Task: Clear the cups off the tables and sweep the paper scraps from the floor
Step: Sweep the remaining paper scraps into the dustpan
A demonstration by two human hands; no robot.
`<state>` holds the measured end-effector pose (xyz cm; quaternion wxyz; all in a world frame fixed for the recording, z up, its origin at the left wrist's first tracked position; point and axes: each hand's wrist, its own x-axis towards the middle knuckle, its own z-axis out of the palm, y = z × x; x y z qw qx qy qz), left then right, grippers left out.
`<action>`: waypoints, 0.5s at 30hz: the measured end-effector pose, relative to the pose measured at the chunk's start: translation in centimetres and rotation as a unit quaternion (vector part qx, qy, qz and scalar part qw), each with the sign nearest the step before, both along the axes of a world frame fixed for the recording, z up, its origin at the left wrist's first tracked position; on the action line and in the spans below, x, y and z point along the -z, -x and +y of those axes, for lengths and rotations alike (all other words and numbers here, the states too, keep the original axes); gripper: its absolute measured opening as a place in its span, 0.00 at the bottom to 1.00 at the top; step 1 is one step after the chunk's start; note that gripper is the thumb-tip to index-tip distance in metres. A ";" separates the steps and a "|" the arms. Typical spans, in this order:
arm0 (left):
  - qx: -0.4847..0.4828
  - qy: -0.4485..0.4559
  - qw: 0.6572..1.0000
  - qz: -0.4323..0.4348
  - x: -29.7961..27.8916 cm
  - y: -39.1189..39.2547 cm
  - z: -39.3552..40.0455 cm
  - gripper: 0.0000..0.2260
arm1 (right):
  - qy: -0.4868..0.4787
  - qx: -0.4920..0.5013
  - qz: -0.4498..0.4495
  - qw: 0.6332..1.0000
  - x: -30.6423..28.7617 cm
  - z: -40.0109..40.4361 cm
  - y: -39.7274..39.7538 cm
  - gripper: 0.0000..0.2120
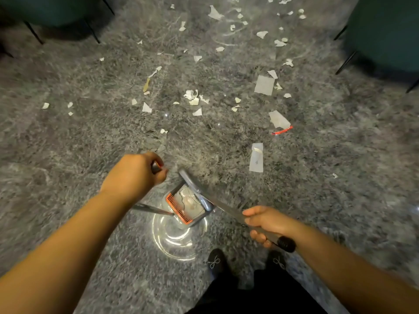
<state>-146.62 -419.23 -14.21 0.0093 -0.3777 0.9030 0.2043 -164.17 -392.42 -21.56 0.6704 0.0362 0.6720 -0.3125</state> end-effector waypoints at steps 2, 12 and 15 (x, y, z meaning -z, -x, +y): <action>0.009 0.008 1.000 0.006 -0.5 1.5 0.0 0.06 | 0.005 0.030 0.019 0.999 -0.8 0.6 1.3 0.13; 0.067 0.002 0.997 0.042 -0.3 12.6 -0.5 0.07 | 0.014 0.192 0.101 0.976 -2.9 3.0 12.1 0.10; 0.108 0.004 0.994 0.026 0.1 17.4 -1.4 0.07 | 0.000 0.211 0.116 0.970 -2.9 3.3 16.4 0.11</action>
